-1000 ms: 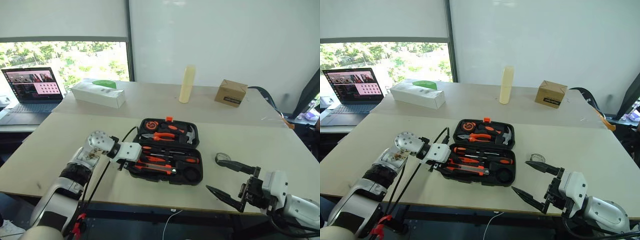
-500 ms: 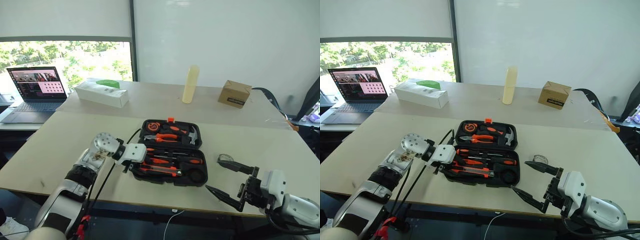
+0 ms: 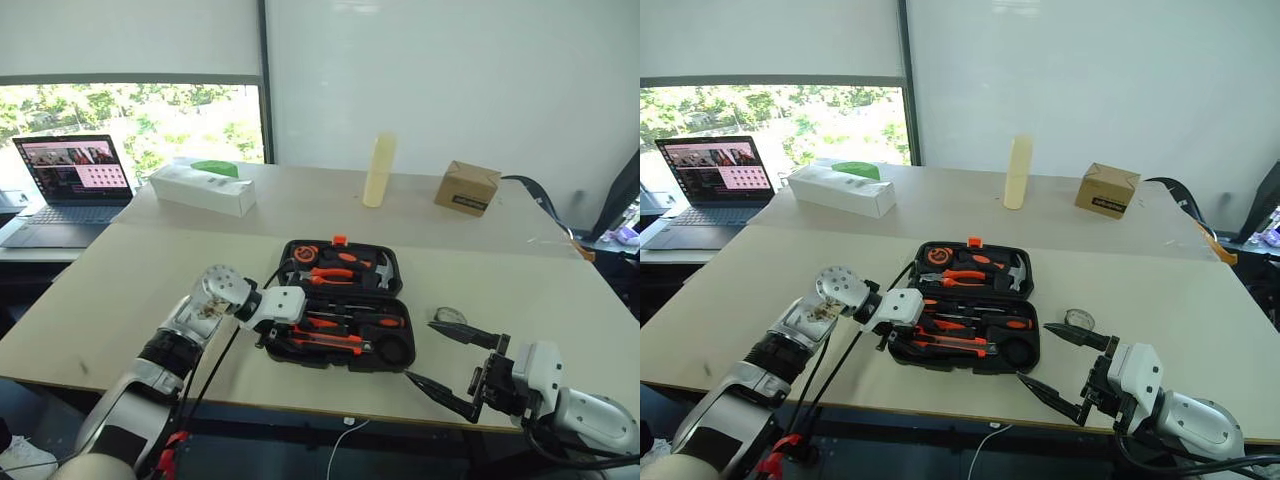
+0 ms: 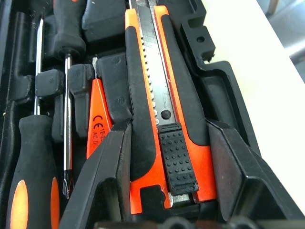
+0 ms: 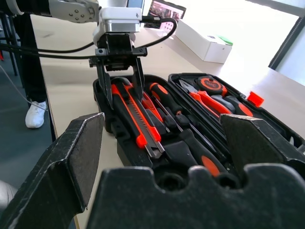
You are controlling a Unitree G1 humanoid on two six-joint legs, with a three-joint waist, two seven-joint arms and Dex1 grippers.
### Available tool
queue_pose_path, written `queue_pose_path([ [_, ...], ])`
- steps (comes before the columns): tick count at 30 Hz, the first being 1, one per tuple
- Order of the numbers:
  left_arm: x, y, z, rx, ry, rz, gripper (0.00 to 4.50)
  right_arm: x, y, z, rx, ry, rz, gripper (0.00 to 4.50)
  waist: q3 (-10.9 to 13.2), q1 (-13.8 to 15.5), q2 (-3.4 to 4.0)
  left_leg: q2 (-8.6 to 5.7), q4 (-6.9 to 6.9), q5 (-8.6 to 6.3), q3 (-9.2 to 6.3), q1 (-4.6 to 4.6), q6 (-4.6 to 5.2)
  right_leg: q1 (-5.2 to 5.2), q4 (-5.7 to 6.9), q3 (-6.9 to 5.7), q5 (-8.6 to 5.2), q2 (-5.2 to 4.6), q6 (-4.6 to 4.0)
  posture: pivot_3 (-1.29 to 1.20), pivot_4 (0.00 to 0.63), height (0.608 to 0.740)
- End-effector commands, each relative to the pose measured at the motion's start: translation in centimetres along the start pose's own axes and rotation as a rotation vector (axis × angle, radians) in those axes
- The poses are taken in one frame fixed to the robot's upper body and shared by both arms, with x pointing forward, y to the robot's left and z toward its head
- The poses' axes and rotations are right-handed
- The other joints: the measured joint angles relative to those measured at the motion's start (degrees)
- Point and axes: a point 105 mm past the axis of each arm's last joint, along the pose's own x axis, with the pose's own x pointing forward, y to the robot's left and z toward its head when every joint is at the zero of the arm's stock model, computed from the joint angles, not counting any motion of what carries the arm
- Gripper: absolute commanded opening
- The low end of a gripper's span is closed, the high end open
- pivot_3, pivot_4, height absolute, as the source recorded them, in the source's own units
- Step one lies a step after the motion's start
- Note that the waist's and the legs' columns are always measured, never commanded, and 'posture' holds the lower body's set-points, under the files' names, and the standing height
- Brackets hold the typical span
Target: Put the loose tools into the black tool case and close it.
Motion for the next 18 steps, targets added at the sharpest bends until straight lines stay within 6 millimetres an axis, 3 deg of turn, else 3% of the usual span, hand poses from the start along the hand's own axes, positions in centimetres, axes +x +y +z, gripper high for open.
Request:
queue_pose_path([
  [1, -0.3, -0.8, -1.3, -0.027, 0.065, -0.026, 1.79, 0.0, -0.3, 0.8, -0.043, -0.033, -0.006, 4.50, 0.0, -0.1, 0.02, 0.00, 0.00, 0.00, 0.00, 0.01, 0.00, 0.00, 0.02, 0.00, -0.01, 0.01, -0.01, 0.00, 0.150, 0.740],
  [7, -0.3, -1.4, -1.3, -0.080, 0.070, -0.056, 1.79, 0.1, -0.4, 0.7, -0.042, -0.038, -0.005, 4.50, 0.0, -0.4, 0.02, 0.05, 0.00, 0.00, 0.01, 0.02, 0.00, -0.01, 0.03, 0.01, -0.01, 0.04, -0.02, 0.00, 0.150, 0.740],
  [9, -0.2, -1.3, -1.0, -0.103, 0.053, -0.043, 2.79, 0.2, -0.4, 0.7, -0.042, -0.039, -0.006, 4.50, 0.0, -0.5, 0.03, 0.05, 0.00, 0.00, 0.02, 0.02, 0.00, -0.01, 0.04, 0.01, -0.02, 0.04, -0.02, 0.00, 0.150, 0.740],
  [14, -1.4, -0.7, 1.6, -0.073, -0.113, -0.025, 4.25, 0.0, -0.6, 0.6, -0.043, -0.035, -0.009, 4.50, 0.0, -0.4, 0.06, 0.05, -0.01, 0.00, 0.02, -0.01, 0.00, -0.04, 0.03, 0.01, -0.05, 0.04, -0.02, 0.00, 0.150, 0.740],
  [18, -4.0, 0.1, 3.6, -0.054, -0.224, -0.005, 4.25, -0.1, -0.8, 0.4, -0.044, -0.030, -0.007, 4.50, 0.0, -0.2, 0.07, 0.02, 0.00, 0.00, 0.03, -0.08, 0.00, -0.08, 0.00, 0.00, -0.06, 0.01, -0.01, 0.00, 0.150, 0.740],
])
